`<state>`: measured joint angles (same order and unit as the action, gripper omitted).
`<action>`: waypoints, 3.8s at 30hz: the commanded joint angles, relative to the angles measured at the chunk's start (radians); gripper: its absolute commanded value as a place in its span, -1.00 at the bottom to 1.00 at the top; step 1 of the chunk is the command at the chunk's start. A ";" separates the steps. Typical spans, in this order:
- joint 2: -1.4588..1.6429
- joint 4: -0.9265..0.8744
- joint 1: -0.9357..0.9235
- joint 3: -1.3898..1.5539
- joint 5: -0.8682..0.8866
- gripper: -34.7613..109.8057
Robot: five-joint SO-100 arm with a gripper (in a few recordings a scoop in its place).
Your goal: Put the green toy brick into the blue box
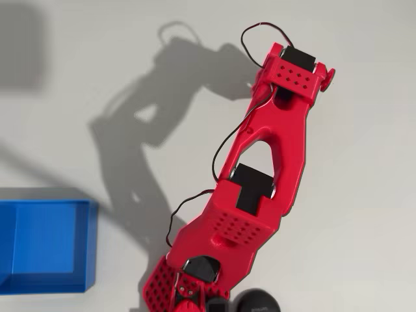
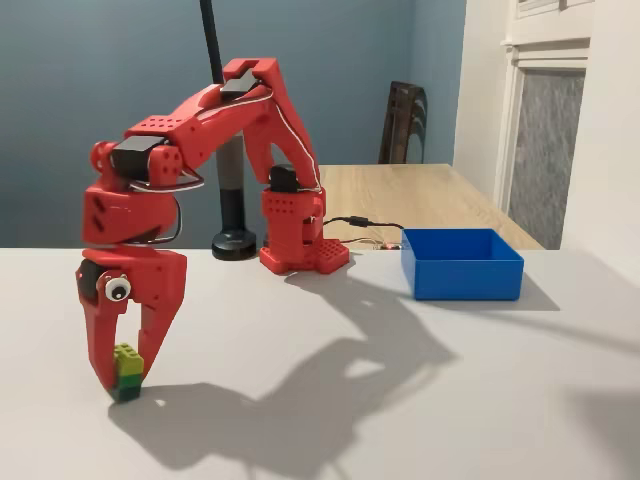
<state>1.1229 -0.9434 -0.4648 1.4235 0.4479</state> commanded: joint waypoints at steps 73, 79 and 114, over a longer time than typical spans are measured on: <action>0.887 -0.342 1.529 0.431 -0.241 -0.52; 0.887 -0.445 1.583 0.407 -0.233 -0.52; 0.879 -0.431 1.707 0.591 -0.213 -0.50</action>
<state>1.9574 -1.3683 1.2272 2.0218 0.2332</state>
